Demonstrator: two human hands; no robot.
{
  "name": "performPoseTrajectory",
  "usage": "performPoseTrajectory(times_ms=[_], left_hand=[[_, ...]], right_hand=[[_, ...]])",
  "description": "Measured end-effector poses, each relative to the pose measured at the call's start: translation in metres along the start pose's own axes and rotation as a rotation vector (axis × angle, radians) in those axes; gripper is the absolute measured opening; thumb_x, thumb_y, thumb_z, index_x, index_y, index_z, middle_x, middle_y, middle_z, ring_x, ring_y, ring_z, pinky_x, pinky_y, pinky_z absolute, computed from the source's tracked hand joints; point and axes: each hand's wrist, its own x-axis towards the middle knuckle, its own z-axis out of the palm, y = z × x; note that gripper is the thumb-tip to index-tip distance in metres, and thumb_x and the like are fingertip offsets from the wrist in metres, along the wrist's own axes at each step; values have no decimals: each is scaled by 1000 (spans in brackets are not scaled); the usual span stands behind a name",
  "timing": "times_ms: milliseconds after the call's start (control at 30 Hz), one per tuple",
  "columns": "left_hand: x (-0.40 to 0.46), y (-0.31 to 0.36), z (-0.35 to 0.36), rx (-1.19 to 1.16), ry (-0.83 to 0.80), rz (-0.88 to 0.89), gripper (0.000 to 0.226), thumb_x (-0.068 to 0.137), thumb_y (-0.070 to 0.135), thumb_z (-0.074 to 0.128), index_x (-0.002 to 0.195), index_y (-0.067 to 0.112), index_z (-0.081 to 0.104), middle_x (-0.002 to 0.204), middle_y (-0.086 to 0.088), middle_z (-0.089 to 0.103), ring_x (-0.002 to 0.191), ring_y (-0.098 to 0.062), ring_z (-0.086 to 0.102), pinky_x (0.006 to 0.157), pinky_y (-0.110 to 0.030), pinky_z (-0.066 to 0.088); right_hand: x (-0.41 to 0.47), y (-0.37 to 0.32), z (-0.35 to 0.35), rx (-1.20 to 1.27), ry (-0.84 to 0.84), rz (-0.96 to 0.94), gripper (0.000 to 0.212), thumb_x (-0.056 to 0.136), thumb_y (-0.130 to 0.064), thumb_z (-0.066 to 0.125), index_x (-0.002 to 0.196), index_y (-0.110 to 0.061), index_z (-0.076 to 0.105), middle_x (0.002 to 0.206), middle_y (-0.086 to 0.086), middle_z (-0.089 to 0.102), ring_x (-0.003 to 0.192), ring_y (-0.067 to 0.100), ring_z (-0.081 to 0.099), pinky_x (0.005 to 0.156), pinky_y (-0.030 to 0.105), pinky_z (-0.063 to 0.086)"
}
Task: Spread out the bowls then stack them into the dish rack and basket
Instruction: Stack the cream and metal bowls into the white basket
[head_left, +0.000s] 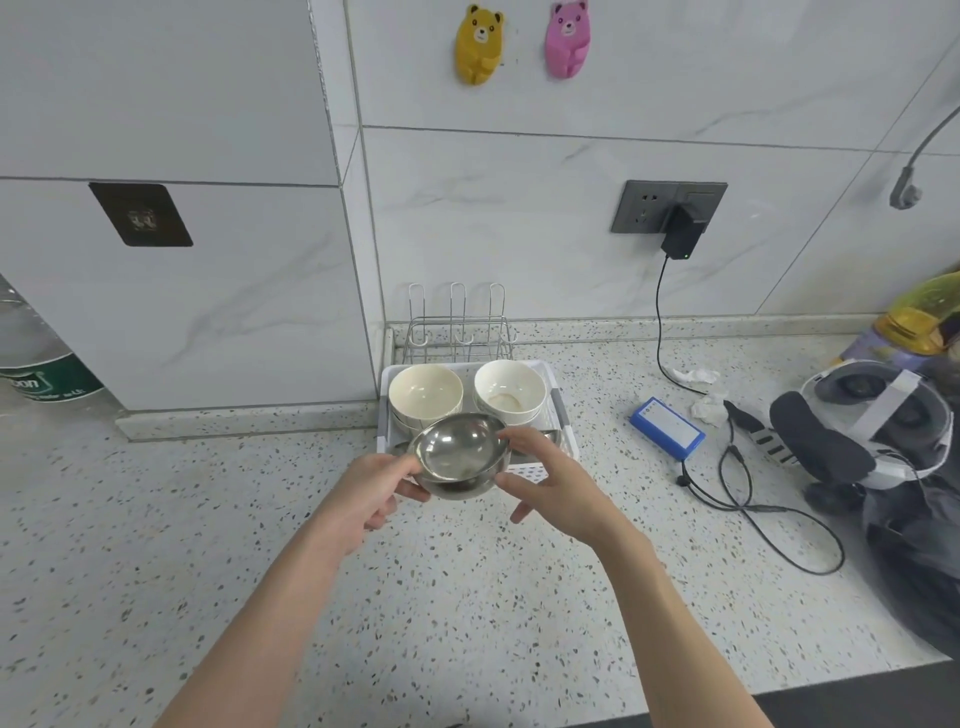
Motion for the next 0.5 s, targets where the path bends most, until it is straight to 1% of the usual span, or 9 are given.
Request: performPoseTrajectory(times_ms=[67,133,200,233,267,333,400,433,500], left_hand=[[1,1,-4,-15,-1,-20,25,87,29,63,97,9,74,80,-7,77,40,-7,26,37,-20,17],[2,3,-9,-23,1,-26,29,88,35,63,93,9,75,80,-7,77,41,-7,29,37,-19,17],[3,6,-13,-35,-1,-12,34,90,41,62,90,10,76,82,-7,76,40,-6,32,35,-18,18],[4,9,-14,-45,1,2,37,90,44,61,89,11,76,84,-8,76,40,-6,33,35,-18,18],[4,12,-16,-57,8,17,40,89,49,61,90,12,75,86,-7,77,40,-6,35,35,-17,19],[7,19,-18,-85,35,52,44,89,58,57,97,18,72,91,-4,77,41,-6,40,36,-18,21],[12,26,-21,-106,70,105,43,92,61,52,110,23,64,100,-1,74,44,-6,45,36,-18,25],[14,29,-22,-109,96,140,42,93,60,50,116,25,60,105,0,72,47,-6,47,37,-18,28],[16,36,-26,-91,147,221,40,94,59,51,124,33,51,113,6,65,58,-7,53,43,-19,33]], right_hand=[[7,1,1,3,-11,9,32,86,-38,71,108,-52,53,121,-30,51,64,16,73,83,38,54],[14,1,2,47,-7,4,27,84,-36,74,104,-42,57,115,-27,58,71,20,74,81,51,57],[20,-1,2,80,12,-10,27,80,-37,76,101,-34,60,109,-14,66,73,22,73,77,55,57],[24,-4,1,77,20,-15,27,78,-40,76,100,-34,60,108,-6,67,68,21,72,78,54,57],[27,-6,0,72,27,-21,29,77,-45,75,98,-35,59,106,-3,68,63,20,70,79,53,57],[34,-14,-2,81,51,-50,27,76,-48,74,95,-35,59,108,-12,68,59,23,68,72,49,59],[43,-22,-7,109,92,-74,22,80,-45,74,93,-34,60,112,-13,67,67,34,69,61,42,60],[48,-25,-11,118,113,-77,21,81,-44,74,92,-34,60,115,-11,67,72,36,70,59,38,60],[59,-33,-19,82,147,-74,20,83,-49,71,92,-36,59,115,-12,67,76,29,73,60,34,61]])
